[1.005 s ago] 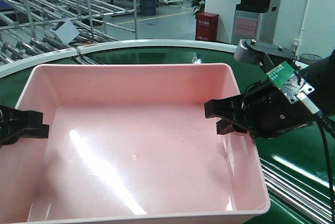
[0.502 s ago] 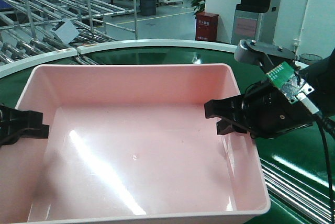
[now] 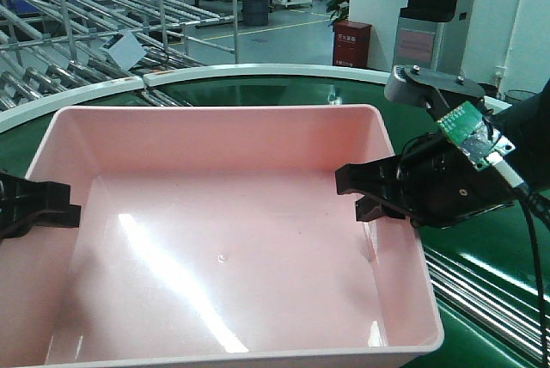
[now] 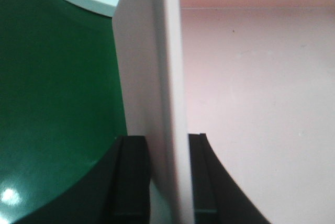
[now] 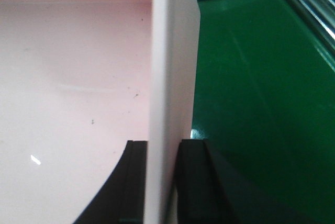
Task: Grab pink bin and stack on right shelf
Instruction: 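Hold the pink bin with both grippers while the base drives to the table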
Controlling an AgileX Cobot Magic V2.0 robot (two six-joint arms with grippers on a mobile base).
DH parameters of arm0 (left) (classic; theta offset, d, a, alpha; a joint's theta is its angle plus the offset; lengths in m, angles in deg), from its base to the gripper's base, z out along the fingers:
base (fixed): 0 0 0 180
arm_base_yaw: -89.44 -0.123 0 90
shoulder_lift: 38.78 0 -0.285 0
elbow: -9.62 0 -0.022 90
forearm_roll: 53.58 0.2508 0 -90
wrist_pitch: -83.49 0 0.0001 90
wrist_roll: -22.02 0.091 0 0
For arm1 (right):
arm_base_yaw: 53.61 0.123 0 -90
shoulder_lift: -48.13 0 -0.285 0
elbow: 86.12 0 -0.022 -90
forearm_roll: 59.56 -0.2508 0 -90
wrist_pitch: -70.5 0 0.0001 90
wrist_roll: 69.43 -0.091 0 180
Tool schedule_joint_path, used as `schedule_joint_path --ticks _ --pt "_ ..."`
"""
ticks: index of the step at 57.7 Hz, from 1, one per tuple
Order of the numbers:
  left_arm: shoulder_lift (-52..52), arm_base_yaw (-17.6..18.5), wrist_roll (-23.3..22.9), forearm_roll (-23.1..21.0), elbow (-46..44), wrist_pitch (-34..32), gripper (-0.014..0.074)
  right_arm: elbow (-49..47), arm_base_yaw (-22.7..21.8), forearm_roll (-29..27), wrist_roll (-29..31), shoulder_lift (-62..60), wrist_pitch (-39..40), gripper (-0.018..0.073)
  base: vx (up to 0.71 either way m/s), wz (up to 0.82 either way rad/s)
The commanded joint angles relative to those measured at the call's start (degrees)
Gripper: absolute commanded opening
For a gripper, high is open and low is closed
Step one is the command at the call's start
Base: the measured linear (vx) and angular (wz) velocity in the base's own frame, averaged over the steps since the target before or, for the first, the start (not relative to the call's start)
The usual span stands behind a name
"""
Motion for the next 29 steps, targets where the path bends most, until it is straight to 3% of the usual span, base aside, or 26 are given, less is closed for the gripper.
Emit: schedule_joint_path --ticks 1,29 --pt "-1.85 0.16 0.30 -2.85 -1.72 -3.25 -0.0001 -1.83 -0.66 0.78 0.20 -2.42 4.83 -0.0008 -0.17 0.10" --pt "-1.85 0.16 0.30 -2.85 -1.72 -3.25 -0.0001 -1.83 -0.66 0.78 0.20 -2.09 4.83 -0.0008 -0.25 0.04"
